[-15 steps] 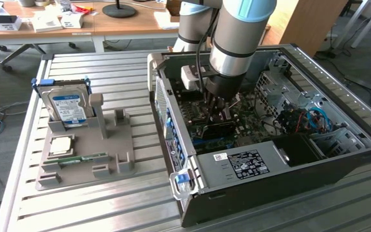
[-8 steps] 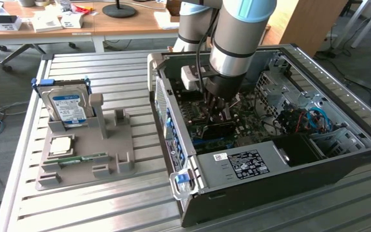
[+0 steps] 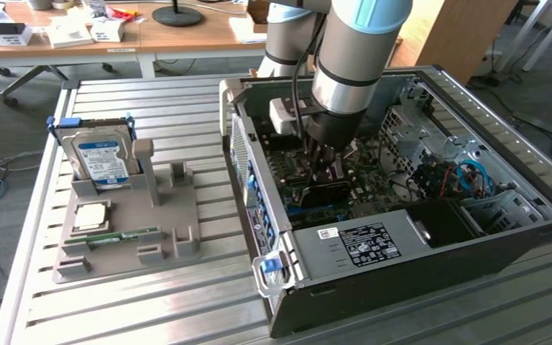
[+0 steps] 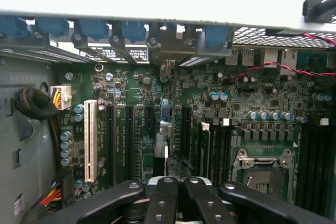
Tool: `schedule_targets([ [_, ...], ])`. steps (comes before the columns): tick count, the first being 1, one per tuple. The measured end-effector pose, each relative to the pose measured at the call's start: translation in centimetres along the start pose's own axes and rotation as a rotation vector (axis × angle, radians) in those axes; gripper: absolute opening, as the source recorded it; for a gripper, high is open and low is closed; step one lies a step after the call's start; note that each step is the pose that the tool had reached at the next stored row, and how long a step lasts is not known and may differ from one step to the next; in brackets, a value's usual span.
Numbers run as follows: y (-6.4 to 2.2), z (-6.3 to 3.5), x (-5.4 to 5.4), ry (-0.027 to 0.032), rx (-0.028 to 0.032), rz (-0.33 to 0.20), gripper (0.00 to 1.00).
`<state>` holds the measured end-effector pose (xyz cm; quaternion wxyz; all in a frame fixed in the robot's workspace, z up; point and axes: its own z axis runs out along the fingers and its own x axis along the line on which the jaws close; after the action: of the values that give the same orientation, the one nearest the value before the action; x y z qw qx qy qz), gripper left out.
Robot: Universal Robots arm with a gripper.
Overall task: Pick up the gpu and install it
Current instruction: 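Press down on the gpu until it lock into place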
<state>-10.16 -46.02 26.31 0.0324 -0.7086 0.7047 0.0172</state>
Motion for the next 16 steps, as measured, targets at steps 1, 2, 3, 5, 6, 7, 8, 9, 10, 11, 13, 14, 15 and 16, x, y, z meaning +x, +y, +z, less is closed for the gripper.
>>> schedule_targets([
  [1,0.0,0.0,0.0,0.0,0.0,0.0,0.11],
  [2,0.01,0.0,0.0,0.0,0.0001,0.0,0.11],
  [3,0.03,0.01,0.0,0.0001,0.0001,0.0,0.11],
  [5,0.06,0.01,0.0,0.0001,-0.0001,0.0,0.11],
  [6,0.06,0.01,0.0,0.0001,-0.0001,0.0,0.11],
  [7,0.06,0.01,0.0,0.0001,0.0,0.0,0.11],
  [8,0.07,0.02,0.0,0.0002,-0.0001,0.0,0.11],
  [9,0.07,0.06,0.01,0.0001,0.0,0.0,0.11],
  [10,0.07,0.09,0.01,0.0004,-0.0001,0.0,0.11],
  [11,0.07,0.09,0.01,0.0004,-0.0002,0.0,0.11],
  [13,0.07,0.1,0.01,0.0002,-0.0001,0.0,0.11],
  [14,0.07,0.1,0.01,0.0001,0.0,0.0,0.11],
  [15,0.07,0.11,0.01,0.0001,0.0,0.0,0.11],
  [16,0.07,0.11,0.01,0.0,0.0,0.0,0.11],
])
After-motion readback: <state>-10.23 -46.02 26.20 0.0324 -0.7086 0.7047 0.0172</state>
